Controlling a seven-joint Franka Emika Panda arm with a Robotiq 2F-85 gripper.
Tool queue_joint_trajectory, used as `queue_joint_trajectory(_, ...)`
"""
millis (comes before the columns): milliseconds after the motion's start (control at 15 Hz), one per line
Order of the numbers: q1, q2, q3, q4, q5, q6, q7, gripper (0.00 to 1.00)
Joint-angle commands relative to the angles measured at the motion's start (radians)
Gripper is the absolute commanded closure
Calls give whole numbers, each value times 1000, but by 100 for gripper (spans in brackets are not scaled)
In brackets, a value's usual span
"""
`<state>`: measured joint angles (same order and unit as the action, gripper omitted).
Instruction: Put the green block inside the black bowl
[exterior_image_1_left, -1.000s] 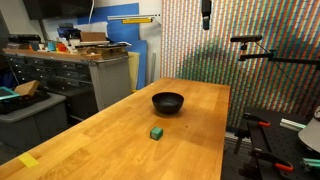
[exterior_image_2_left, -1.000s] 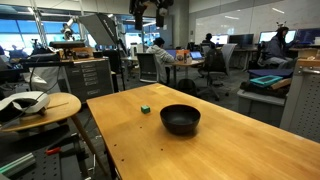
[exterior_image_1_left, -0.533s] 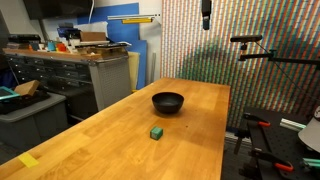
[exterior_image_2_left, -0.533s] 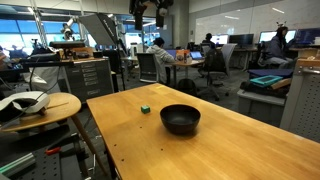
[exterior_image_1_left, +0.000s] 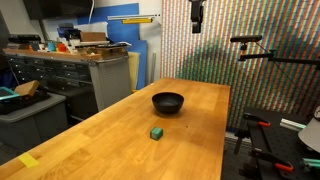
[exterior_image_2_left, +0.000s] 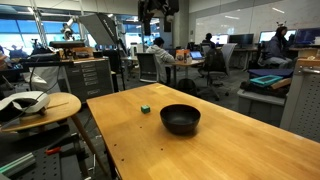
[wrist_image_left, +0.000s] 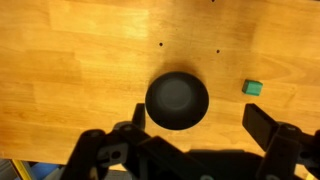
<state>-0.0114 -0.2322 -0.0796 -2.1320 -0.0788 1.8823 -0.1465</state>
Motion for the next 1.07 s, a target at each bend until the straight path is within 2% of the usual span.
queue_joint_trajectory(0, -3, 30, 31, -15, -15, 93, 62, 0)
queue_joint_trajectory(400, 8, 111, 81, -26, -29, 193, 165, 0)
queue_joint_trajectory(1000, 29, 267, 120, -29, -91, 415, 512, 0)
